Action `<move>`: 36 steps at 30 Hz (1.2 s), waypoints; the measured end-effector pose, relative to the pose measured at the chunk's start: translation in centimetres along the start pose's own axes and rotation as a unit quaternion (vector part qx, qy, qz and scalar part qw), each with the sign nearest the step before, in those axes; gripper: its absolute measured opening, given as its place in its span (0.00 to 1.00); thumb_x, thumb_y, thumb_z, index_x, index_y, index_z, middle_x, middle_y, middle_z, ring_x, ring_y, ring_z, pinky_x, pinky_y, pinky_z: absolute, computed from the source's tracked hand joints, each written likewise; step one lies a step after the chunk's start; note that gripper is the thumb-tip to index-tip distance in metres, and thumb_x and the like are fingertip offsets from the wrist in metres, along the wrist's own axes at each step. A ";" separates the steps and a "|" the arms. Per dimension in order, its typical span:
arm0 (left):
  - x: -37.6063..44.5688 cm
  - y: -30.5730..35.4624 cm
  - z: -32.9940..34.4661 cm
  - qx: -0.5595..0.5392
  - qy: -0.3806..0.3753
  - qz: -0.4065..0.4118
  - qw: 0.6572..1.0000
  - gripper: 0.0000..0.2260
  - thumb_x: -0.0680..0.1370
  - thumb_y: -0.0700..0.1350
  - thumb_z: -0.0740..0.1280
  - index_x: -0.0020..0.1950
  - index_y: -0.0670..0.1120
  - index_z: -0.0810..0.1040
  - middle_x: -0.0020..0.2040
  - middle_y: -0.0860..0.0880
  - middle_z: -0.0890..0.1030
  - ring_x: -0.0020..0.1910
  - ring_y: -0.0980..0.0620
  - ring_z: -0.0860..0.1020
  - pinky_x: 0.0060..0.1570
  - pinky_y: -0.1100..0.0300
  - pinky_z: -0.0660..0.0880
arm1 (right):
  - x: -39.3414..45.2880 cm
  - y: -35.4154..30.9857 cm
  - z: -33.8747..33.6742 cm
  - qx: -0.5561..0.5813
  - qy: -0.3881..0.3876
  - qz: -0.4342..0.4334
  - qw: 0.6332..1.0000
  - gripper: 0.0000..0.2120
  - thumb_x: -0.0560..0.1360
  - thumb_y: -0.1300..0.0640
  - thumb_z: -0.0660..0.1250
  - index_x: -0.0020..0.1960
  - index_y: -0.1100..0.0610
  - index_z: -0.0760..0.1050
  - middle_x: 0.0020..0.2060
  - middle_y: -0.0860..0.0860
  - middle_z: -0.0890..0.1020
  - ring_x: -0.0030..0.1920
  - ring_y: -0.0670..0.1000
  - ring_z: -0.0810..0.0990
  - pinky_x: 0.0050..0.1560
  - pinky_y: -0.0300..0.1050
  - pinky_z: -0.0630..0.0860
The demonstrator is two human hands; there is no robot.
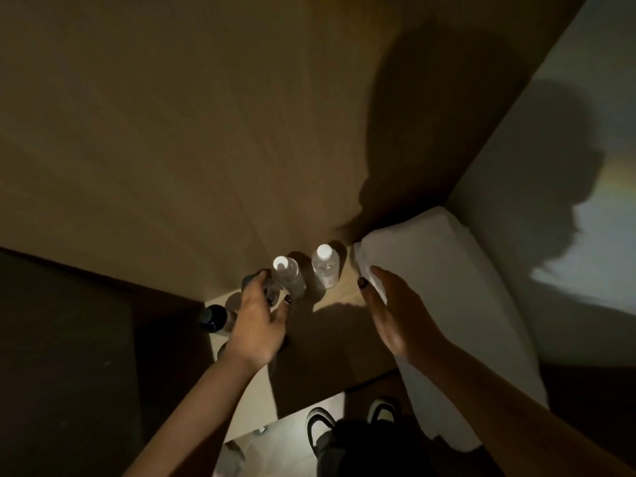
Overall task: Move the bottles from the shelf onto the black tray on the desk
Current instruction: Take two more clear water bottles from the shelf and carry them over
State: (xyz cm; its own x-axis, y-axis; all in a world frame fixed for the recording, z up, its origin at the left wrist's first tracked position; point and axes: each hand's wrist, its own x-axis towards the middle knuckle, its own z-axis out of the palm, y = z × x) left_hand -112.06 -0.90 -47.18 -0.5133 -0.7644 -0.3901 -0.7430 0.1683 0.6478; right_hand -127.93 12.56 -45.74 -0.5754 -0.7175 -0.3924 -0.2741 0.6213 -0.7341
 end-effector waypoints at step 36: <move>3.8 -4.0 2.1 -0.214 0.049 -0.037 0.975 0.07 0.77 0.43 0.65 0.51 0.54 0.76 0.48 0.46 0.84 0.47 0.49 0.83 0.50 0.47 0.79 | 9.3 5.5 13.3 -0.024 -0.162 -0.159 0.974 0.42 0.66 0.43 0.73 0.71 0.62 0.61 0.63 0.56 0.75 0.59 0.49 0.76 0.63 0.47 0.73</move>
State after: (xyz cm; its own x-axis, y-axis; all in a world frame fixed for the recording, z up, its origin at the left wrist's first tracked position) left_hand -111.89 -3.17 -52.63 -0.4055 -0.8238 -0.3961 -0.5184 -0.1496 0.8419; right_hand -124.54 5.15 -60.83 -0.1843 -0.9329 -0.3093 -0.4395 0.3597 -0.8231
